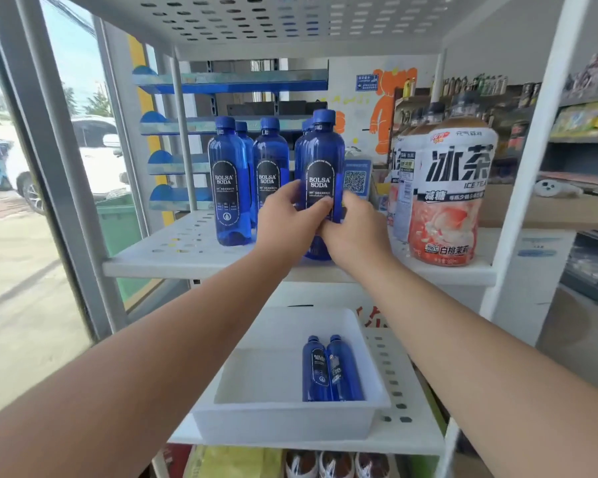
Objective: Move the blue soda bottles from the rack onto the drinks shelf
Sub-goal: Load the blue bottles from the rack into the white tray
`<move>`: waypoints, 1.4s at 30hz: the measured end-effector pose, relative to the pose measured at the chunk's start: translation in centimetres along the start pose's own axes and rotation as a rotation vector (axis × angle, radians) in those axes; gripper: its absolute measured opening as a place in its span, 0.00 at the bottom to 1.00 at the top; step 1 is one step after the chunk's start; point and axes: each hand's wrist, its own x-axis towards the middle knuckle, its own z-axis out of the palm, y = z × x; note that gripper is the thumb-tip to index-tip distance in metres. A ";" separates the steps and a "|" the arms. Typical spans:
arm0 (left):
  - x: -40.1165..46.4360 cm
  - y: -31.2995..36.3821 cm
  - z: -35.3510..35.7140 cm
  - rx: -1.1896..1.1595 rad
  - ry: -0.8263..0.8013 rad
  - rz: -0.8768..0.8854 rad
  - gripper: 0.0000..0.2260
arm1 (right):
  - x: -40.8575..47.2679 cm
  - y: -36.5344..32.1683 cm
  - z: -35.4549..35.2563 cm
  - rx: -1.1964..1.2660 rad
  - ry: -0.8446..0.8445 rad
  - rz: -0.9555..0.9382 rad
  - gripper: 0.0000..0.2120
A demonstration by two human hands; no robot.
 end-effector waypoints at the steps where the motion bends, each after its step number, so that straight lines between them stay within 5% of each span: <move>1: -0.4 0.0 -0.1 -0.008 0.006 0.028 0.12 | -0.4 0.0 -0.2 0.011 0.015 -0.025 0.11; 7: -4.7 1.2 -2.4 -0.051 0.085 0.073 0.19 | -5.9 -1.2 -2.6 0.140 -0.005 -0.151 0.14; 13: -12.3 -1.5 -4.5 -0.135 0.056 -0.138 0.18 | -13.4 0.9 -1.7 0.224 -0.209 -0.073 0.24; 19: -17.2 -7.3 -5.0 -0.079 -0.088 -0.407 0.12 | -19.0 5.8 2.1 0.111 -0.366 0.098 0.45; 26: -14.4 -12.1 -3.4 0.028 -0.136 -0.521 0.07 | -16.3 8.7 5.2 0.043 -0.477 0.198 0.32; 30: -10.7 -15.1 -1.6 0.034 -0.154 -0.640 0.18 | -12.6 10.4 7.1 -0.006 -0.490 0.307 0.19; 38: -5.2 -20.2 2.3 0.089 -0.238 -0.873 0.15 | -7.4 15.3 12.4 0.109 -0.553 0.590 0.20; 42: -5.0 -23.4 3.4 0.184 -0.342 -0.952 0.09 | -7.3 16.9 14.1 0.077 -0.734 0.610 0.13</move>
